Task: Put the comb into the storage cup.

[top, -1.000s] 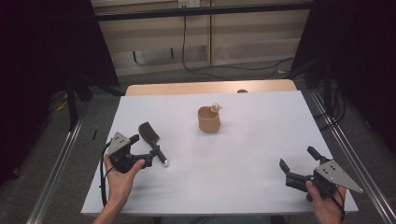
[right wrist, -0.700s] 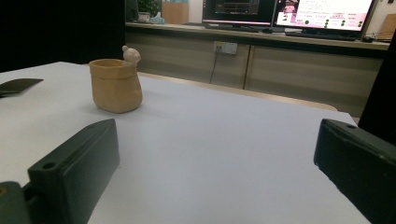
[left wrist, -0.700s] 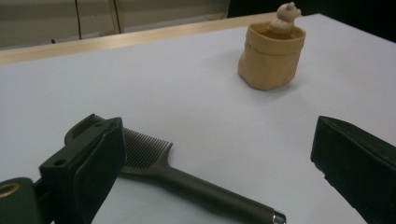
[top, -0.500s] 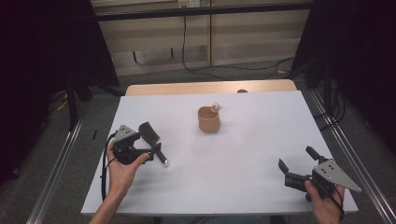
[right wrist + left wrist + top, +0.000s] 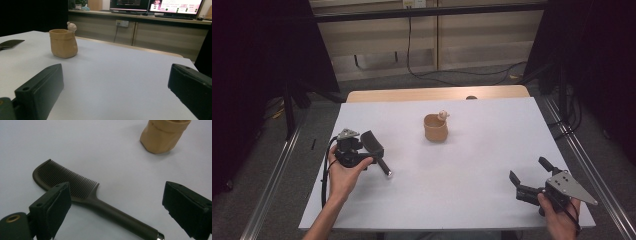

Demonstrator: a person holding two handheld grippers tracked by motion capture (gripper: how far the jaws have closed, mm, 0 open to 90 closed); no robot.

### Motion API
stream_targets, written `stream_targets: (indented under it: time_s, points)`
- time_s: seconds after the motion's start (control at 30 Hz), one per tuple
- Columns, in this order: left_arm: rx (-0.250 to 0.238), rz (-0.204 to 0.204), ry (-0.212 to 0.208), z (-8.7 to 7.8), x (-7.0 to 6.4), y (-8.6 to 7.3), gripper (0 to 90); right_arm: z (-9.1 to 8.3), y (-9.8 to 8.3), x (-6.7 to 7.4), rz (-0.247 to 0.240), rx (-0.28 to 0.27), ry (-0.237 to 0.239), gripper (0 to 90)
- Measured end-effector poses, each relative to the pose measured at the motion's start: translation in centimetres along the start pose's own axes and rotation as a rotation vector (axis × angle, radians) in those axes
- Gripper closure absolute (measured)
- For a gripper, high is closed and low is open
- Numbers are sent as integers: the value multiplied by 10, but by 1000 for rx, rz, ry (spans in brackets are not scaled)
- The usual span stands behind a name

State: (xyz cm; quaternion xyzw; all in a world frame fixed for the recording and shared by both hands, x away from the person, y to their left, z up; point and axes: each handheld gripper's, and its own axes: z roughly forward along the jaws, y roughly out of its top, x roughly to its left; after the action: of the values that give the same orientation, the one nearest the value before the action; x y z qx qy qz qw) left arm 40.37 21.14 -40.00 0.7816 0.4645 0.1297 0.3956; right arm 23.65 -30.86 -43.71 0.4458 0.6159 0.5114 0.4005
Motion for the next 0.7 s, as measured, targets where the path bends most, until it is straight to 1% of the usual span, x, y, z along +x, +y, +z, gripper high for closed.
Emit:
stream_targets:
  time_s: [0.07, 0.1, 0.13, 0.2, 0.23, 0.27, 0.3, 0.33, 0.37, 0.5, 0.53, 0.57, 0.6, 0.67, 0.7]
  points:
    - [13, -6, 5, 3, 0, 2, 86, 0, 0, 0, 3, 7, 4, 0]
    - [29, -10, 1, 3, 0, 3, 88, 0, 0, 0, 2, 7, 5, 0]
    - [53, -3, -2, 4, 0, 5, 92, 0, 0, 1, 0, 7, 7, 0]
    - [75, -7, 7, 6, 0, 6, 101, 0, 0, 1, -1, 6, 10, 0]
    - [89, -17, 7, 8, 0, 6, 100, 0, 0, 1, -2, 8, 11, 0]
    - [91, -26, 12, 10, 0, 6, 101, 0, 0, 1, -2, 9, 10, 0]
    - [91, -26, 12, 10, 0, 6, 107, 0, 0, 1, -2, 9, 10, 0]
    - [106, -17, 18, 13, 2, 7, 108, 0, 0, 1, -2, 8, 11, 0]
    - [110, -21, 27, 14, 2, 7, 106, 0, 0, 1, -2, 9, 11, 0]
    - [162, -21, 42, 19, 2, 15, 114, 1, -1, 1, -4, 13, 9, 0]
    - [162, -21, 42, 19, 2, 15, 114, 1, -1, 1, -4, 13, 10, 0]
    - [175, -33, 41, 21, 3, 20, 114, 1, -1, 1, -4, 14, 8, 0]
    - [179, -39, 38, 23, 2, 21, 114, 1, -1, 1, -4, 13, 10, 0]
    - [176, -51, 22, 25, 1, 19, 107, 1, -1, 1, -3, 12, 16, 0]
    - [178, -52, 28, 26, 0, 17, 113, 0, -1, 1, -3, 12, 18, 0]
